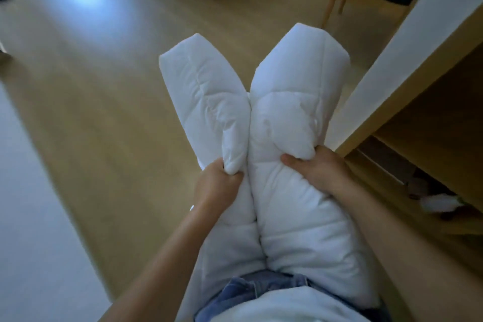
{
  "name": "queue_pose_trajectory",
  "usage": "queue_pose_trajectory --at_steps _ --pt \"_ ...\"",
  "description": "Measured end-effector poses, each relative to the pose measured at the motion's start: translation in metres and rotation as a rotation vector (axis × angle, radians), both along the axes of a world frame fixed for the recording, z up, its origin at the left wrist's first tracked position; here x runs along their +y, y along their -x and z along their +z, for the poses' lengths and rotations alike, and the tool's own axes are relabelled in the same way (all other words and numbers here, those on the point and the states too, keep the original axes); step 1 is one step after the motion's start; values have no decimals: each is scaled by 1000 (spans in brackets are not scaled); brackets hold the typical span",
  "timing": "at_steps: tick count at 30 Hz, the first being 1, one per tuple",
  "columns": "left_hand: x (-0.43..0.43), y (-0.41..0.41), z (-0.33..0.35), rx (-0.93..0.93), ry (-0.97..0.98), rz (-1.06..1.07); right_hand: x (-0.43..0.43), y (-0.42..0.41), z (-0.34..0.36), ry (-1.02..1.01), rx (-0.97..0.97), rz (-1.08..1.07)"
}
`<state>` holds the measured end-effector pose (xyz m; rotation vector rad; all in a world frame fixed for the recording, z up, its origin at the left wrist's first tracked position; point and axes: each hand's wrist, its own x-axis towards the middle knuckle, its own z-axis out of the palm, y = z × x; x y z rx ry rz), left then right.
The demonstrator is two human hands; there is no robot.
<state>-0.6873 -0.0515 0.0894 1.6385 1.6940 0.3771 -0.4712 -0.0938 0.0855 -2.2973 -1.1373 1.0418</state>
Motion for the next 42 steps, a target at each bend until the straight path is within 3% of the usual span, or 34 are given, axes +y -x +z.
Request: queue_pose_trajectory --at_steps 10,20,24,32,42 --pt "79 45 -15 -76 35 329 150 37 -27 14 -44 371" --pt "267 -15 -8 -65 34 551 369 -23 -19 -66 -16 488" --pt "346 -39 11 -29 -61 560 454 -50 6 -168 -40 550" --pt "561 -93 7 -46 -123 504 660 -105 7 -150 -2 498" --pt "874 -178 17 -114 11 317 929 -190 14 -131 66 189"
